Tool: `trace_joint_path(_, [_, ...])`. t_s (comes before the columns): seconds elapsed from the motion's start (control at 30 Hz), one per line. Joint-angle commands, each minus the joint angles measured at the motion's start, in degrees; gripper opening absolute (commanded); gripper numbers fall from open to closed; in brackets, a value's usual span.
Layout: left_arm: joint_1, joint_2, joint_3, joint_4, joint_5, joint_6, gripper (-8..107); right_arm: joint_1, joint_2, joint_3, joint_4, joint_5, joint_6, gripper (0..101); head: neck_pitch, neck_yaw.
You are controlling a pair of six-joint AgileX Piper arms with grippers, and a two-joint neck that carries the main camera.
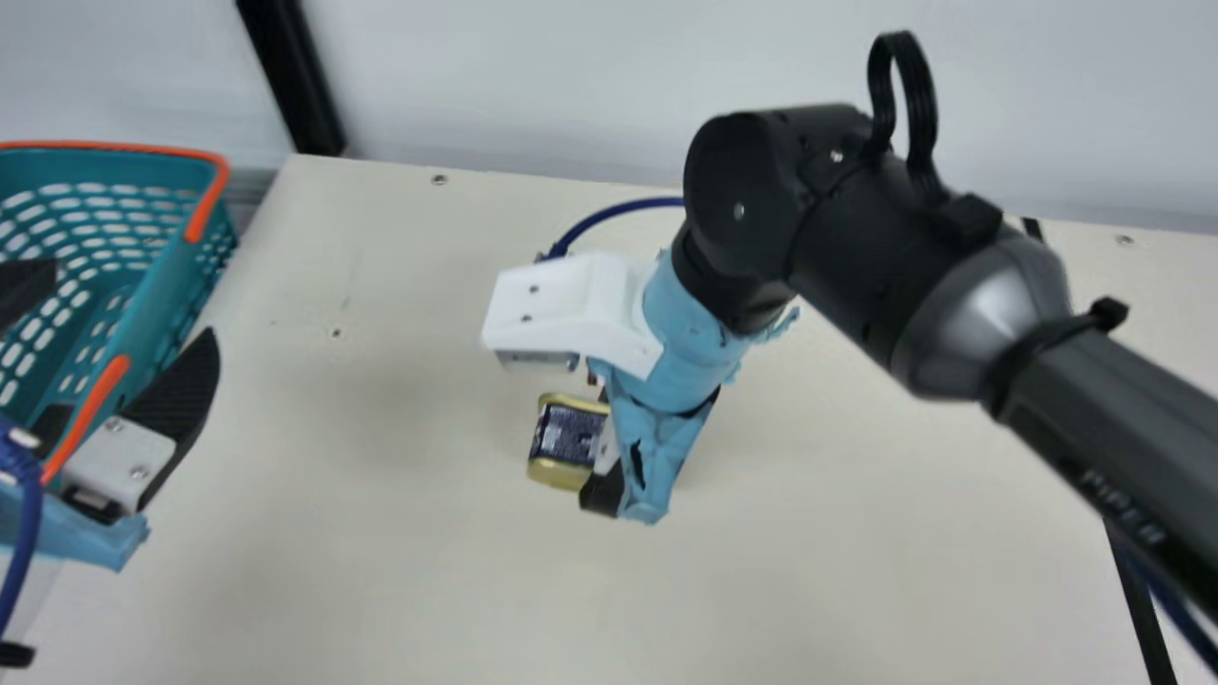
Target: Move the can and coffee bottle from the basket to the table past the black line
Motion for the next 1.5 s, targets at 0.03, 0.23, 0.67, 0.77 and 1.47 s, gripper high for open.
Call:
trace_joint_path(0.03, [0.00,0.00,0.00,0.00,0.00,0.00,90,-3.63,-2.59,3.16,-1.55,-1.62,5.36,0,0.18,-3.35])
trace_joint_path(0.23, [0.00,0.00,0.00,0.00,0.00,0.00,90,-11.27,-8.06,9.99,-5.62,-4.04,13.45,0,0.91,-11.05])
trace_joint_path(0.67, [0.00,0.00,0.00,0.00,0.00,0.00,90,-32.29,-17.54,20.39,-12.72,-5.07,24.56,0,2.12,-29.60])
trace_joint_path(0.77, [0.00,0.00,0.00,0.00,0.00,0.00,90,-37.84,-18.82,21.59,-13.54,-4.63,25.52,0,2.06,-33.65])
trace_joint_path(1.47, [0.00,0.00,0.00,0.00,0.00,0.00,90,-71.91,-18.19,26.69,-15.29,-10.71,22.21,0,1.99,-42.78])
